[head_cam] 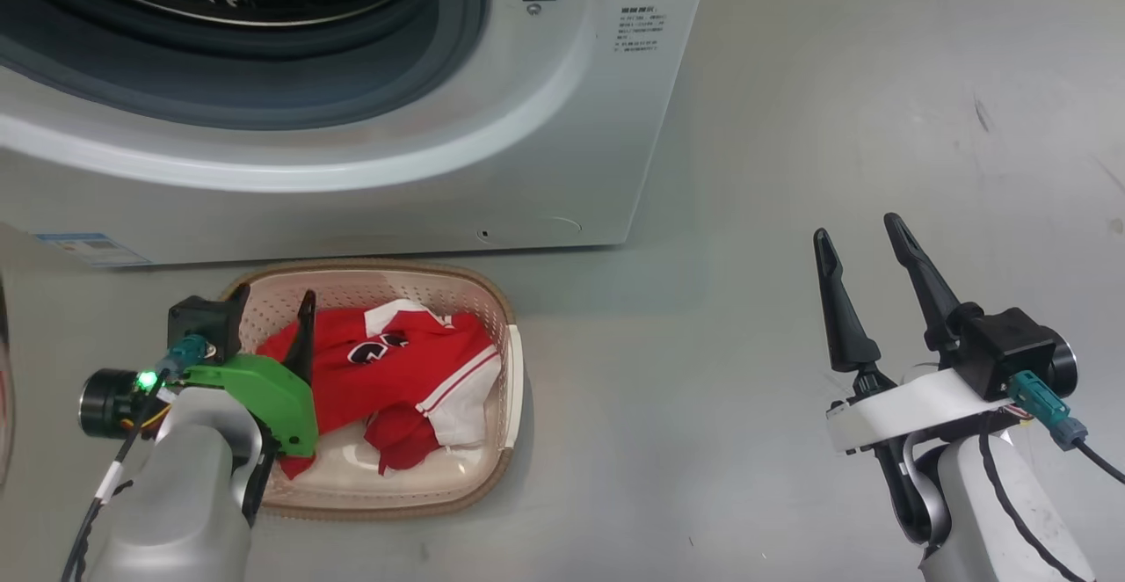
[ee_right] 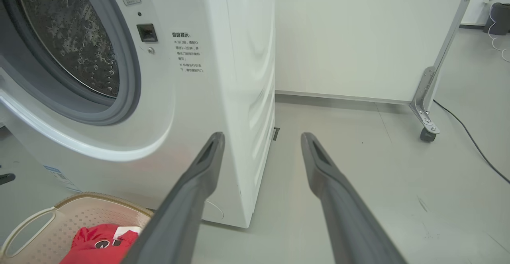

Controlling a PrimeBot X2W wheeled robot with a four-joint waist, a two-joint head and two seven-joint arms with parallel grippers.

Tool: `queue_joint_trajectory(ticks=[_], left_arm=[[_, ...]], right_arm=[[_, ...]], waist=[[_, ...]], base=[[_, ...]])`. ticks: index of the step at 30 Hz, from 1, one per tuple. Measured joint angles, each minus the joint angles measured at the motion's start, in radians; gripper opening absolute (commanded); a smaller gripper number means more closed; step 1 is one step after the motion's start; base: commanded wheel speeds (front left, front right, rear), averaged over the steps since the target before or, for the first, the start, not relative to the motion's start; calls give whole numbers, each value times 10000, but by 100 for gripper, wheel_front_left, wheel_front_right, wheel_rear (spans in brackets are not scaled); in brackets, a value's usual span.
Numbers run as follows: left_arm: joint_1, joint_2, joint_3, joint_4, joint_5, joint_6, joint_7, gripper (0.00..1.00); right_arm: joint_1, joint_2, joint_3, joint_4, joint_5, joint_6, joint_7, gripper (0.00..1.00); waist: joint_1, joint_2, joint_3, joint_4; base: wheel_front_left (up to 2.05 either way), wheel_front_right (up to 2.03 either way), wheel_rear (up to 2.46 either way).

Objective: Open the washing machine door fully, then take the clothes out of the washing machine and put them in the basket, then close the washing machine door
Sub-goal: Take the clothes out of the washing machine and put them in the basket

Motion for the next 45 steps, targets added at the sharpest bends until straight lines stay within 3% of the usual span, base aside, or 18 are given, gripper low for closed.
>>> queue_joint_trajectory(ticks=[11, 27, 45], left_arm=[[825, -61, 117, -2217, 4, -4, -8, 100], [2642, -180, 184, -4067, 69, -12, -27, 100], [4424, -336, 677, -6019, 69, 196, -27, 100]], right_arm=[[460, 46, -366, 111, 240, 12, 2, 100], [1347, 123, -430, 182, 359, 86, 2, 100], [2019, 159, -451, 38, 424, 174, 2, 100]], waist=[[0, 0, -1314, 371], [0, 0, -2702, 624], [0, 0, -3425, 687]], base=[[0, 0, 0], [0, 0, 0], [0, 0, 0]])
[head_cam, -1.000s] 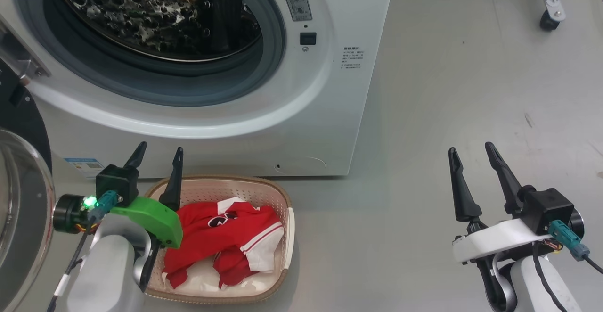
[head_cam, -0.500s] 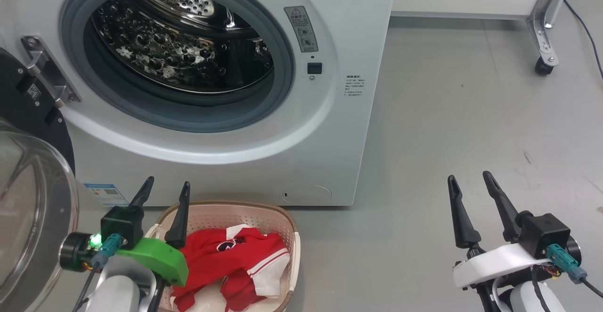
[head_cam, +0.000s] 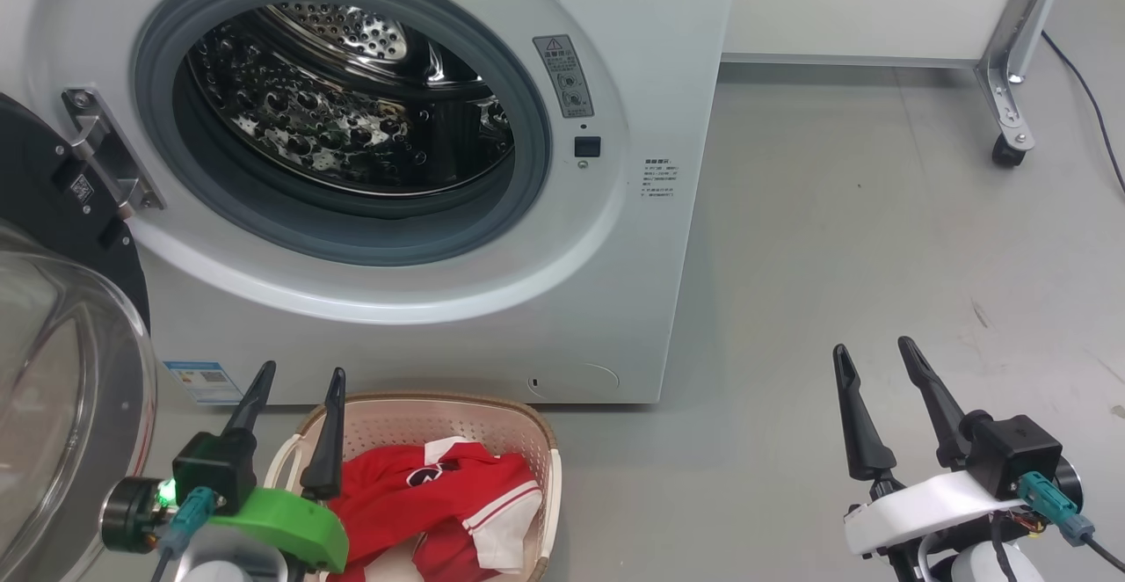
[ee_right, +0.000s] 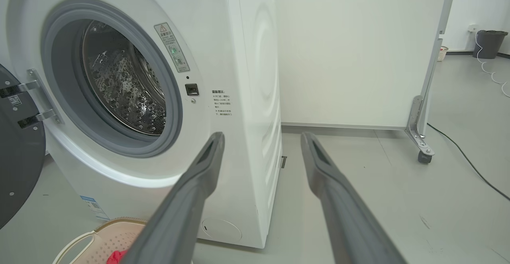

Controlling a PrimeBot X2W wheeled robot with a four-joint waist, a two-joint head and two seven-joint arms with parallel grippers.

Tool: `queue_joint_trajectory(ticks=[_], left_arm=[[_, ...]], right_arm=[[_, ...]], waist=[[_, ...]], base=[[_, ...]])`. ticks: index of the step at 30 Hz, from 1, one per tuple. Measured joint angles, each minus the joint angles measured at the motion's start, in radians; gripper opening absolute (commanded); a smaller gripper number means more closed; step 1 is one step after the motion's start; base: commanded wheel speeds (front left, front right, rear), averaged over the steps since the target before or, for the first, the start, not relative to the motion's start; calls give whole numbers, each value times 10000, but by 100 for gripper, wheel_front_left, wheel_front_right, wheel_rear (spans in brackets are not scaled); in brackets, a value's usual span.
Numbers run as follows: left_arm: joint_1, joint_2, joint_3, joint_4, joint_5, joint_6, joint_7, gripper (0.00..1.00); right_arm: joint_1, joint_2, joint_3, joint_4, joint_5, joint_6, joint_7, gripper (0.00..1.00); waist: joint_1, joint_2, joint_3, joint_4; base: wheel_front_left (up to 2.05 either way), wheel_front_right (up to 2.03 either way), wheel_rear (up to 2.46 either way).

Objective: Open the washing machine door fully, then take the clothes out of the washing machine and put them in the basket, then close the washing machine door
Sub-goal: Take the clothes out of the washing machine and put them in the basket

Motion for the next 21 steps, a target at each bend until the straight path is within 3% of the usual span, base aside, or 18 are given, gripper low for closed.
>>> queue_joint_trajectory(ticks=[21], left_arm=[[677, -38, -8, -991, 4, 115, 0, 100]], right_arm=[[149, 42, -113, -263, 2, -2, 0, 100]], waist=[[0, 0, 96, -188]], base=[[0, 0, 0]])
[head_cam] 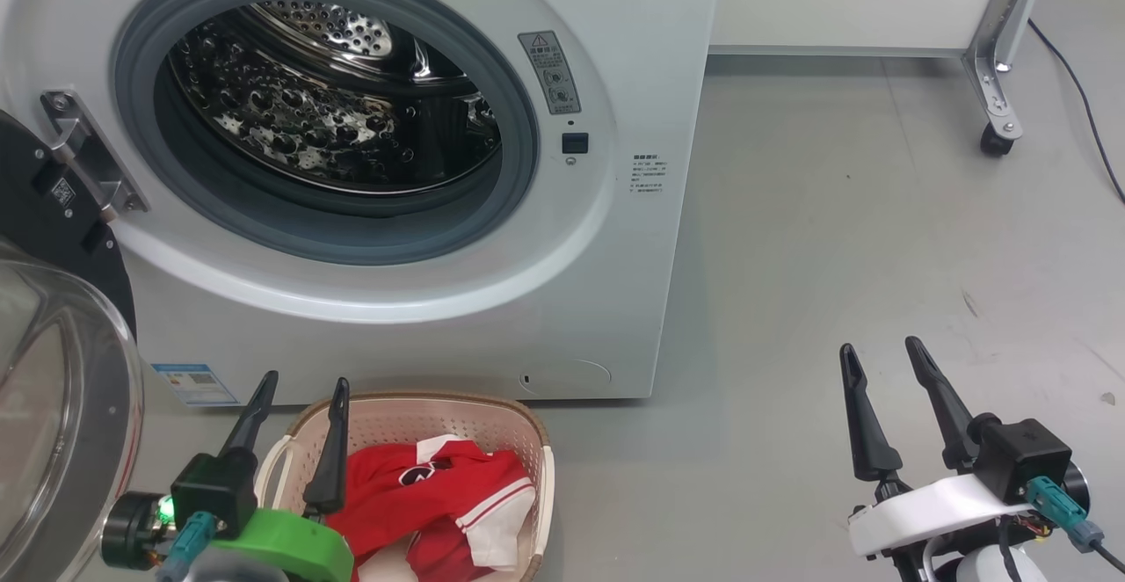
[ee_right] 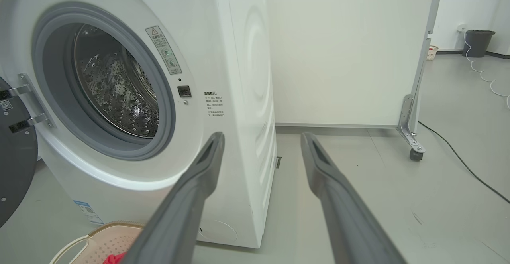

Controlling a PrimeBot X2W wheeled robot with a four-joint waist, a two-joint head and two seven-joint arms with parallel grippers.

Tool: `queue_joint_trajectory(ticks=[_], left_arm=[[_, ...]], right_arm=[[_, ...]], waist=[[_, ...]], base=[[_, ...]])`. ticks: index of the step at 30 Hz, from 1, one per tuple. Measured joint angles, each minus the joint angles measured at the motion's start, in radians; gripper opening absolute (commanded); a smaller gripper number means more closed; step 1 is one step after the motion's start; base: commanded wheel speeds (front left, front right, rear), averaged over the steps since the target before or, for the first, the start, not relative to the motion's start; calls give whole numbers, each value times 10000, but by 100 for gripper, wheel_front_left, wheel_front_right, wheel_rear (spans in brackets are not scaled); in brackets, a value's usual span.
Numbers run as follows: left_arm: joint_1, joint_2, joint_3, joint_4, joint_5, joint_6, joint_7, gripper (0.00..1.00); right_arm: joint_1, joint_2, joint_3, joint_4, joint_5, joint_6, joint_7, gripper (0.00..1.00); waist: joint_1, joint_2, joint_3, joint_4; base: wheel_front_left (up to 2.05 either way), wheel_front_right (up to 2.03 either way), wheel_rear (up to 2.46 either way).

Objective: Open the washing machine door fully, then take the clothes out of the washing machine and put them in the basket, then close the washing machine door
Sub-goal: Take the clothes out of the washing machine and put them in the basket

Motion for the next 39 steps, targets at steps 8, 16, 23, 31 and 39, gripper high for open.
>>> queue_joint_trajectory(ticks=[8, 16, 23, 31, 39], left_arm=[[58, -10, -10, -234, 2, 0, 0, 100], [181, -13, -27, -380, 15, 2, 0, 100], [209, -15, -73, -546, 86, 2, 0, 100], [210, -15, -73, -608, 100, 2, -2, 100], [221, -17, -79, -644, 104, 2, -2, 100]], right_arm=[[0, 25, -54, -61, 0, 0, 0, 100], [0, 58, -54, -100, 0, 0, 0, 100], [0, 61, -54, -102, 0, 0, 0, 100], [0, 69, -59, -109, -2, 0, 0, 100], [0, 82, -61, -107, -2, 0, 0, 100]], waist=[[0, 0, 54, 15], [0, 0, 104, 24], [0, 0, 165, 19], [0, 0, 197, 7], [0, 0, 198, 3]], base=[[0, 0, 0], [0, 0, 0], [0, 0, 0], [0, 0, 0], [0, 0, 0]])
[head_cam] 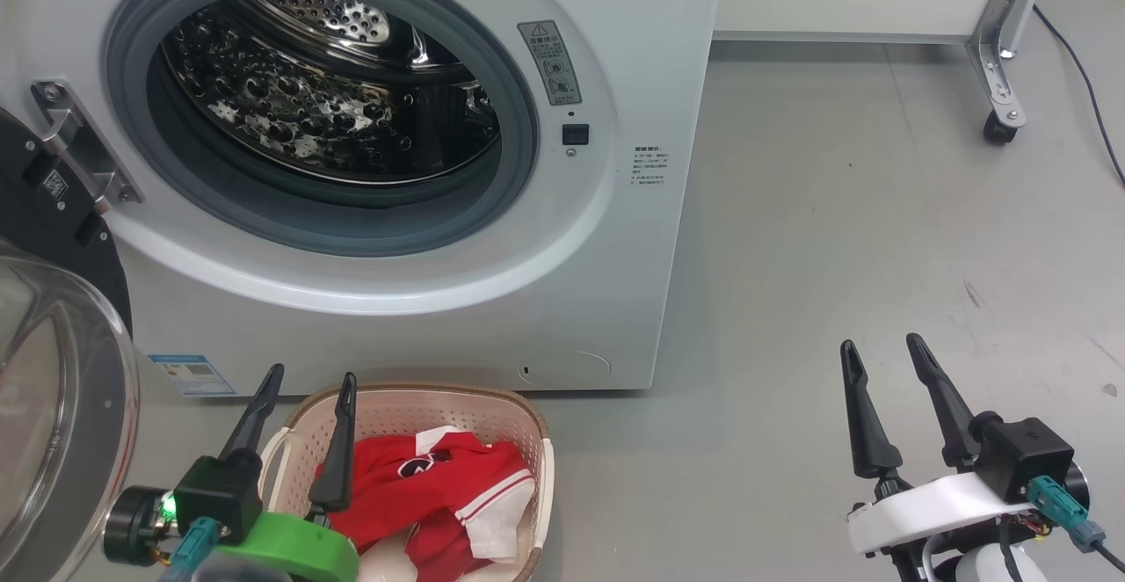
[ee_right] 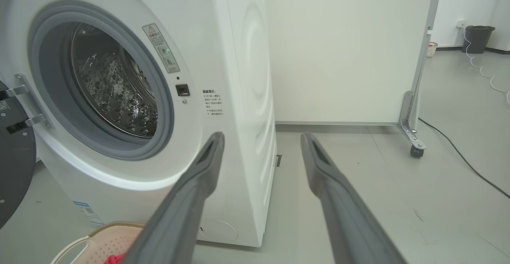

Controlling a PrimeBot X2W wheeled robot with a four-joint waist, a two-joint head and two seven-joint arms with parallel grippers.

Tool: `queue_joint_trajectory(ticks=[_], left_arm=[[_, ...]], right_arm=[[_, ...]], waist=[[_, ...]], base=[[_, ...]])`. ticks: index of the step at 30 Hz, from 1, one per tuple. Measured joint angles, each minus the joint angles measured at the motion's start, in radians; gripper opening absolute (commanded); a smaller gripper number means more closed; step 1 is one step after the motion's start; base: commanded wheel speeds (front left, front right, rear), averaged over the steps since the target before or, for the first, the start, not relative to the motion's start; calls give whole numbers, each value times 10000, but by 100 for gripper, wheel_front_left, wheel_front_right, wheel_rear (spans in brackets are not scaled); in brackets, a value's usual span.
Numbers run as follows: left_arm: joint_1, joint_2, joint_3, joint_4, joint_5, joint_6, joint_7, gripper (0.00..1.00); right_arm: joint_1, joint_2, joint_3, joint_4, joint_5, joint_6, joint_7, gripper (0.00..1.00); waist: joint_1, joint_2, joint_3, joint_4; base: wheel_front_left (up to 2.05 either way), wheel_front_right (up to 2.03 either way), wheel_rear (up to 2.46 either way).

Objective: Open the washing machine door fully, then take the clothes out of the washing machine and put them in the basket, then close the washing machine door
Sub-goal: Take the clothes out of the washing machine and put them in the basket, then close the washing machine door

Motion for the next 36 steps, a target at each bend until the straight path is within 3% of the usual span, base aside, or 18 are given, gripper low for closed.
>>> queue_joint_trajectory(ticks=[19, 36], left_arm=[[22, -12, 98, 0, 10, 132, 2, 100], [31, -15, 255, -136, 125, 178, 0, 100]], right_arm=[[-3, 15, -15, 54, 0, 2, 0, 100], [-9, 27, -40, 109, 0, 4, 0, 100]], waist=[[0, 0, -11, -18], [0, 0, 3, -98]], base=[[-27, 27, 0], [-102, 102, 0]])
